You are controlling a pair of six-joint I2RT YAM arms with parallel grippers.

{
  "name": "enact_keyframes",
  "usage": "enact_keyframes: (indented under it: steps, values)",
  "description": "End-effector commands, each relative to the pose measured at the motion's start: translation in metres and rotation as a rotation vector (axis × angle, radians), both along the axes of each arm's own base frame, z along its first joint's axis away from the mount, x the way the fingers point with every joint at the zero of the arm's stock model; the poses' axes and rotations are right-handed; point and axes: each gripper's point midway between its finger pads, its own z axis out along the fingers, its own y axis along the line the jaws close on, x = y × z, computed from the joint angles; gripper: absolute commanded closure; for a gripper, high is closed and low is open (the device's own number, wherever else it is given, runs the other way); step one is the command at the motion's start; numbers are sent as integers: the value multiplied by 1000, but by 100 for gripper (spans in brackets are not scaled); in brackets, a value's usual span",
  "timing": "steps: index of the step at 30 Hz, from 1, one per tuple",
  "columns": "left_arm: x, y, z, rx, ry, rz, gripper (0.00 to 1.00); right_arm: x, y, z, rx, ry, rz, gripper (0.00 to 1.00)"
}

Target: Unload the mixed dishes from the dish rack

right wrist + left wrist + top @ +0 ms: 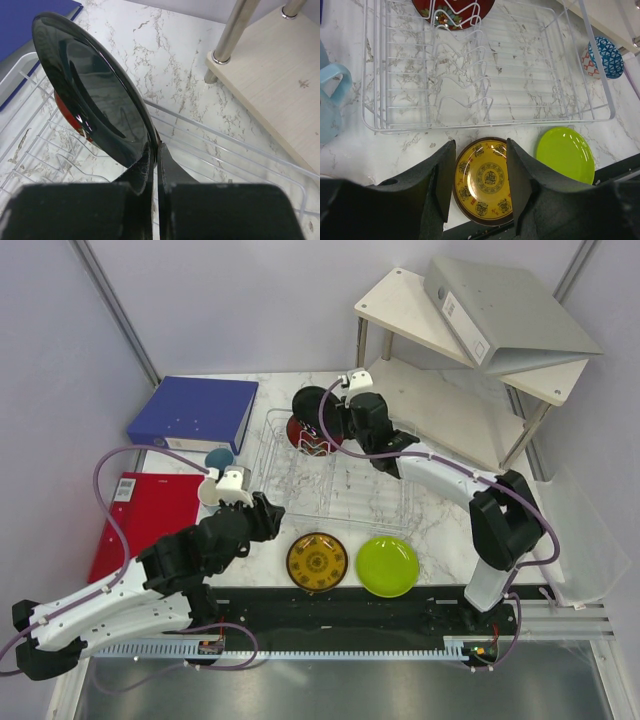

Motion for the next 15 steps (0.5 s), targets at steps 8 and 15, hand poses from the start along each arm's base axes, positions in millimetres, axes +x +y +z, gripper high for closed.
enact_keyframes:
  steps: [8, 15]
  values:
    - [13, 10, 15, -30, -65, 100, 40, -37, -23, 63, 111, -52, -25, 100]
    - [29, -5, 38, -89, -184, 101, 16, -82, -29, 89, 232, 49, 29, 100]
